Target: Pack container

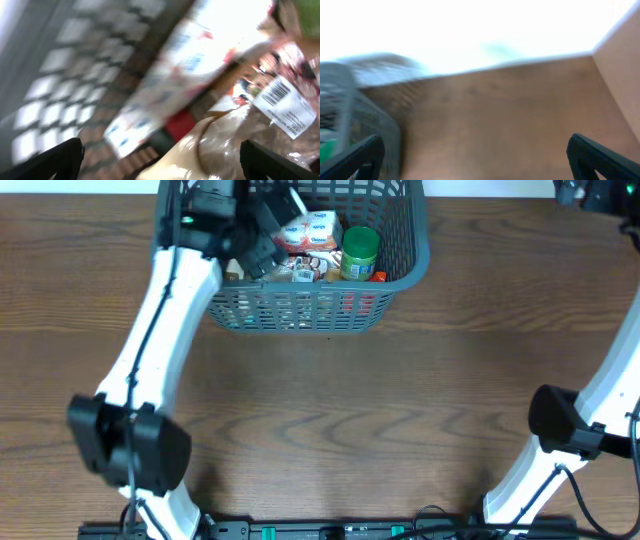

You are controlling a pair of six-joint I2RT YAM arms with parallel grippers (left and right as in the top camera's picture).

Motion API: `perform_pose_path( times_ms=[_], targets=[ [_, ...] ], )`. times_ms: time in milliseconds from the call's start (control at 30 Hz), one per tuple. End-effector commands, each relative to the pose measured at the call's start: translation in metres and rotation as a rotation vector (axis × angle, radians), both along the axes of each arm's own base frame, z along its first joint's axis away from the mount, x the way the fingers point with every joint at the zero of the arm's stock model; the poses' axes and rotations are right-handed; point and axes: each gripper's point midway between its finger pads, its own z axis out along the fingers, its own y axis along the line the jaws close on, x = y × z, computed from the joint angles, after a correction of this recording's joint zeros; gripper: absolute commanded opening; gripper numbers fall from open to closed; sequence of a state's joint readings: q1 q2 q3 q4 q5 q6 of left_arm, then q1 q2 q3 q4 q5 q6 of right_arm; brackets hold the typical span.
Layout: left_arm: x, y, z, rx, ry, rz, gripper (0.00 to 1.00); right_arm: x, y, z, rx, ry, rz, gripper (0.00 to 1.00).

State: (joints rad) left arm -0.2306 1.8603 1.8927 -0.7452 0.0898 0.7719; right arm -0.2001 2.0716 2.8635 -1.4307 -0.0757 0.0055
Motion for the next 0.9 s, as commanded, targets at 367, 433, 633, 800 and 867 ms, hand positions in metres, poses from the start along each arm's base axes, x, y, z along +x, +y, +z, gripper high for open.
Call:
perform_pose_path(
  times_ms=[367, 433, 633, 800, 867],
  targets=[
    [-0.099, 0.158, 0.107, -0.464, -0.039, 0.757, 0.98, 0.021, 0.087, -0.053, -0.037, 0.157, 0.148, 0.99],
    [-0.115, 0.161, 0.099, -0.45, 0.006, 0.781, 0.99, 0.013, 0.085, -0.057, -0.022, 0.192, 0.126, 0.99],
    [-0.153, 0.156, 0.072, -0.429, 0.077, 0.794, 0.99, -0.021, 0.079, -0.084, -0.015, 0.367, 0.091, 0.99],
    [-0.19, 0.152, 0.037, -0.408, 0.114, 0.791, 0.99, -0.039, 0.095, -0.085, 0.058, 0.403, 0.09, 0.99],
    [-0.205, 0.15, 0.024, -0.393, 0.111, 0.775, 0.99, -0.055, 0.102, -0.084, 0.048, 0.428, 0.102, 0.99]
  ],
)
